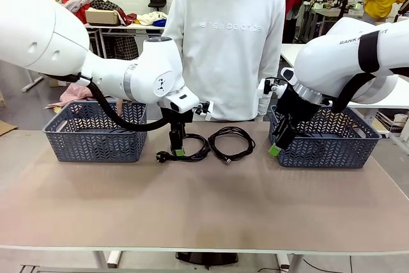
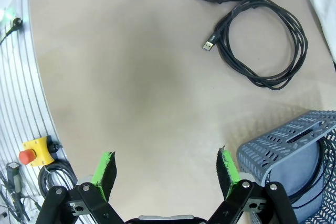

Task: Organize the cables according to human instructions.
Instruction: Pick up a bundle of cables and place it in the basket indicated by the human.

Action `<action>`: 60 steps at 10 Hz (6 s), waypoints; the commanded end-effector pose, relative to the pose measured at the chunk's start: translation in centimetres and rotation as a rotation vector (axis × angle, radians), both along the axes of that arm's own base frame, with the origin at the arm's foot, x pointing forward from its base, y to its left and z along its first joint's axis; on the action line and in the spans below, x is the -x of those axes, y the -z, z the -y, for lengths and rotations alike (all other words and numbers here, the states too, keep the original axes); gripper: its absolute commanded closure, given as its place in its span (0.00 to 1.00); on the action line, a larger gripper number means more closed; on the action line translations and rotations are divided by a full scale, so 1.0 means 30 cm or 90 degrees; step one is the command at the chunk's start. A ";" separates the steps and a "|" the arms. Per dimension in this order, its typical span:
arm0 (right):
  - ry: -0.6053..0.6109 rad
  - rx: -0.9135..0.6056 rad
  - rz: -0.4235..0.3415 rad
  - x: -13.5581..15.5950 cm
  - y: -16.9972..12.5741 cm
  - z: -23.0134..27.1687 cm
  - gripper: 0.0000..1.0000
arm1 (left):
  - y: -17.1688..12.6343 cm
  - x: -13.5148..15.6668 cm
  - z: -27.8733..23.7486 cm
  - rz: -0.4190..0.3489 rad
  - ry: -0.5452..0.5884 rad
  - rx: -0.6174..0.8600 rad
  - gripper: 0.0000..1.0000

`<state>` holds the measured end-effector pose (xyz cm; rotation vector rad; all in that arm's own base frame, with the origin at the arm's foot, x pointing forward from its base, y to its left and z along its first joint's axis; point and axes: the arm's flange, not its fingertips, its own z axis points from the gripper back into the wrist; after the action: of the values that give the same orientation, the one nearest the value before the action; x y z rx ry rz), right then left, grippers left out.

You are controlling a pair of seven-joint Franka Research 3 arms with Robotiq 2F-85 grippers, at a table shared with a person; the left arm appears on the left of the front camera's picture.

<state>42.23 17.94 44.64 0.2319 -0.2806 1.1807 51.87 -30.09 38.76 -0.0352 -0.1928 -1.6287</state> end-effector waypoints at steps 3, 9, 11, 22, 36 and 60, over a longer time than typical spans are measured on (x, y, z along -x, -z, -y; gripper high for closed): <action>0.000 -0.001 0.002 -0.002 -0.004 -0.006 0.00 | 0.014 -0.014 0.002 0.000 0.003 -0.005 0.00; 0.000 -0.001 0.002 -0.002 -0.004 -0.006 0.00 | 0.137 -0.125 0.083 -0.037 0.014 -0.043 0.00; 0.000 -0.001 0.002 -0.002 -0.004 -0.006 0.00 | 0.167 -0.131 0.090 -0.047 0.011 -0.052 0.00; 0.000 -0.001 0.002 -0.002 -0.004 -0.006 0.00 | 0.237 -0.172 0.084 -0.070 -0.006 -0.060 0.00; 0.000 -0.001 0.002 -0.002 -0.004 -0.006 0.00 | 0.253 -0.186 0.083 -0.079 -0.005 -0.069 0.91; 0.000 -0.001 0.002 -0.002 -0.004 -0.006 0.00 | -0.448 -0.031 -0.642 0.040 -0.053 -0.053 1.00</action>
<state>42.26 18.00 44.74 0.2323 -0.2823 1.1818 53.57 -11.89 52.76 0.0932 -0.1238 -1.5346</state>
